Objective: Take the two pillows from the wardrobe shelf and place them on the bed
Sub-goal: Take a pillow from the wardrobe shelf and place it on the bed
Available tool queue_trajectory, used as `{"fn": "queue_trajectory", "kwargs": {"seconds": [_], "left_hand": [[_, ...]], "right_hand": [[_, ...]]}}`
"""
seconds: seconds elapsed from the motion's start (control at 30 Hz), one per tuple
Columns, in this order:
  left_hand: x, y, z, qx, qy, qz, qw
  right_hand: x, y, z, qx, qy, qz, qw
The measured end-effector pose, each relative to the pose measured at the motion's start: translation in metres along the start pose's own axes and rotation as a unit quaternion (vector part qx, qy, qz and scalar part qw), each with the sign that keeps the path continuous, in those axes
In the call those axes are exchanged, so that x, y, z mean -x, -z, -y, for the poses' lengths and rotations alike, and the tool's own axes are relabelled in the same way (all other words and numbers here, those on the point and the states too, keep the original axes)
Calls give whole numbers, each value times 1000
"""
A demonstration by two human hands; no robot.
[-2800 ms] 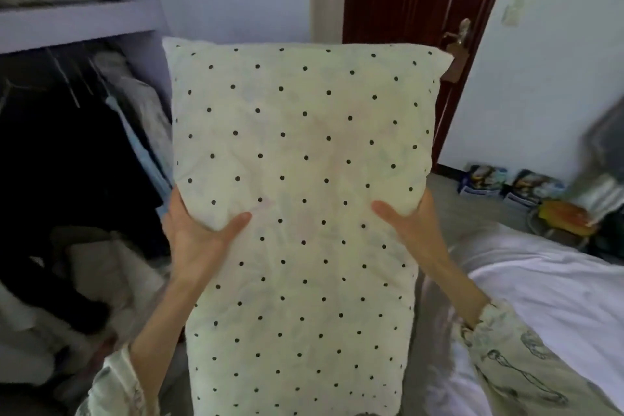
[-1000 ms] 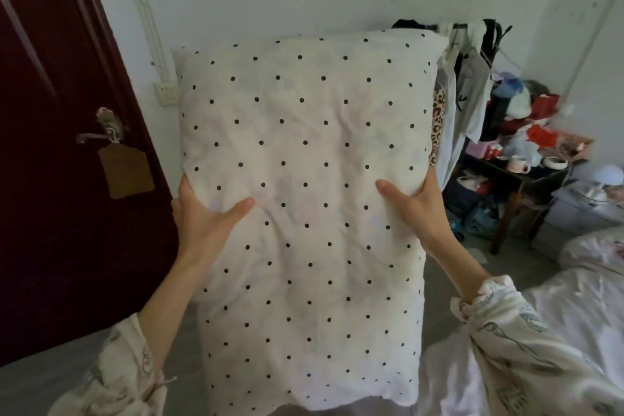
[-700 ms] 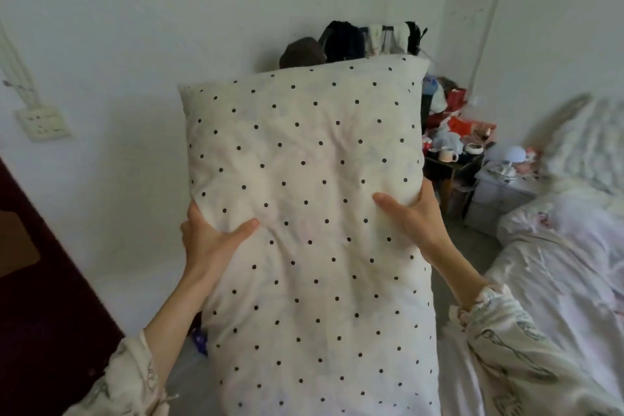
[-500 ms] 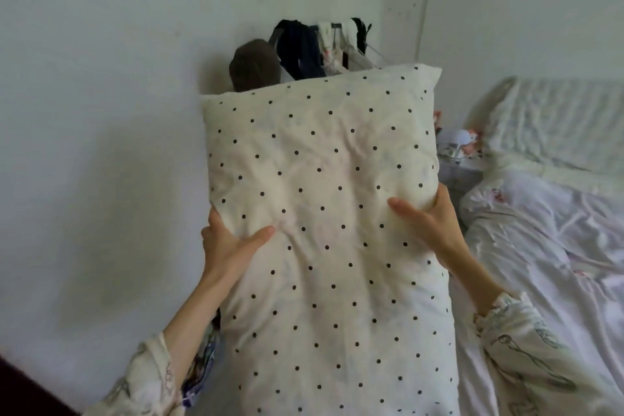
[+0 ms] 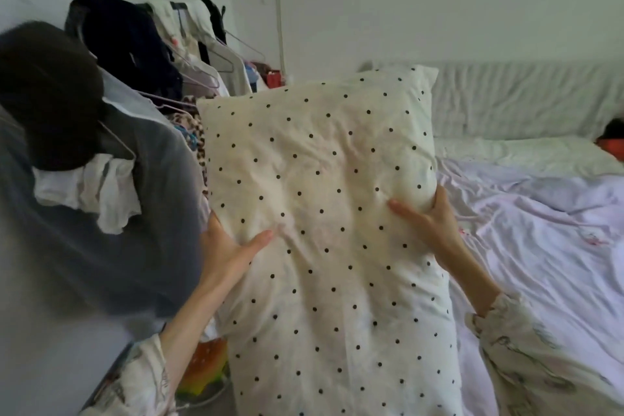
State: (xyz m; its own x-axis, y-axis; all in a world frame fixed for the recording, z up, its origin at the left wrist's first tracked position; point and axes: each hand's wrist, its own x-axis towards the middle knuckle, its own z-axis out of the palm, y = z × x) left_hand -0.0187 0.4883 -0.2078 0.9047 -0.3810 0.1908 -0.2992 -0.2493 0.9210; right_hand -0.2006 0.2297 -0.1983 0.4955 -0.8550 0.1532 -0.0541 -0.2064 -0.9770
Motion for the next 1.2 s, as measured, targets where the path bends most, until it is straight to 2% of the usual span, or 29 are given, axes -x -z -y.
{"fn": "queue_trajectory", "kwargs": {"seconds": [0.33, 0.63, 0.87, 1.2], "left_hand": [[-186, -101, -31, 12, -57, 85, 995], [-320, -196, -34, 40, -81, 86, 992], [-475, -284, -7, 50, -85, 99, 990], [-660, -403, -24, 53, -112, 138, 983]], "right_hand": [[-152, -10, -27, -32, -30, -89, 995], [-292, -24, -47, -2, -29, -134, 991], [-444, -61, -63, 23, -11, -148, 989], [-625, -82, -86, 35, -28, -206, 977]]}}
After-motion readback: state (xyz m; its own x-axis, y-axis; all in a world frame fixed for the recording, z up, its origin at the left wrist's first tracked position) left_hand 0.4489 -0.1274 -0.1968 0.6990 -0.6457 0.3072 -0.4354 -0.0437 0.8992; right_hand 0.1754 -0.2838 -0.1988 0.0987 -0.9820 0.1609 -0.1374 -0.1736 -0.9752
